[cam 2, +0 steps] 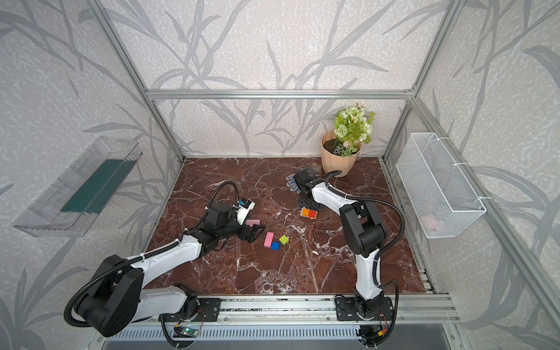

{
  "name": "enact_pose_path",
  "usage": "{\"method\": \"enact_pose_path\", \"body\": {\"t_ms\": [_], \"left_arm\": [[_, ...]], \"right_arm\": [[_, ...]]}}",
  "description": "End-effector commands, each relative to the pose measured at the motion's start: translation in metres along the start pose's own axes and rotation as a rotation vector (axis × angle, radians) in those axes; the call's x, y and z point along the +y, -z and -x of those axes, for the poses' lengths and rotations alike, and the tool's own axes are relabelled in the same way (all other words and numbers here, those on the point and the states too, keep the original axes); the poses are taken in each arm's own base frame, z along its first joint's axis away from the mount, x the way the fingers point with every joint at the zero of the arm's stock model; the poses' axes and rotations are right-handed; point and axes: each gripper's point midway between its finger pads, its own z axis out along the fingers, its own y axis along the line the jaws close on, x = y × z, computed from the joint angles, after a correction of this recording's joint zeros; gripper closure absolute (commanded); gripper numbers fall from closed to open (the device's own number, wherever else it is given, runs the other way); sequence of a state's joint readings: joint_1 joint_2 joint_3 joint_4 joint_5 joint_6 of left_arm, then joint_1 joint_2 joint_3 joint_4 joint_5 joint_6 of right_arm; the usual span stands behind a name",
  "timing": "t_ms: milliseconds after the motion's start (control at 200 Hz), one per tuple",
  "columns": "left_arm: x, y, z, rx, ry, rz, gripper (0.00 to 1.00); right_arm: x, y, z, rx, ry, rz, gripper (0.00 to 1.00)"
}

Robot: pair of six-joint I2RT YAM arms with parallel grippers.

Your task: Build the wood block tower

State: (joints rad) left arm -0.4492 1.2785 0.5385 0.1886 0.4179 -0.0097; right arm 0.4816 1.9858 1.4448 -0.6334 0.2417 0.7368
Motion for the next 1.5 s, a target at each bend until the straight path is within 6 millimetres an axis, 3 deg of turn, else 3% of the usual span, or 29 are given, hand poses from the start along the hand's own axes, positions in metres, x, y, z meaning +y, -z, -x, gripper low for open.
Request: {"method": "enact_pose_path", "body": {"t_ms": [0,510,700,970,1155,1275,1295,1494], "left_arm": [[-0.002,0.002,0.003,-0.016,-0.028,-0.013,0.01],[-0.002,0.002,0.002,-0.013,-0.028,-0.016,0.01],[-0.003,0.002,0.003,-0.014,-0.028,-0.018,0.01],[-0.003,0.002,0.003,-0.014,-0.029,-0.02,0.01],[-0.001,0.006,0.006,-0.034,-0.036,0.003,0.01],[0.022,0.024,0.012,-0.115,-0.005,0.164,0.01],[0.025,0.028,0.013,-0.133,0.0,0.191,0.01],[0.055,0.07,0.018,-0.315,0.061,0.408,0.01]], "right_arm": [[0.003,0.011,0.002,-0.009,-0.006,0.016,0.47],[0.004,0.011,0.003,-0.018,0.002,0.032,0.34],[0.004,0.012,0.003,-0.026,0.013,0.033,0.25],[0.004,0.02,0.005,-0.039,0.014,0.052,0.24],[0.005,0.047,0.006,-0.086,0.036,0.089,0.23],[0.001,0.074,0.003,-0.134,0.054,0.129,0.21],[0.002,0.086,0.004,-0.162,0.055,0.158,0.21],[0.038,0.125,-0.03,-0.238,0.152,0.315,0.19]]}}
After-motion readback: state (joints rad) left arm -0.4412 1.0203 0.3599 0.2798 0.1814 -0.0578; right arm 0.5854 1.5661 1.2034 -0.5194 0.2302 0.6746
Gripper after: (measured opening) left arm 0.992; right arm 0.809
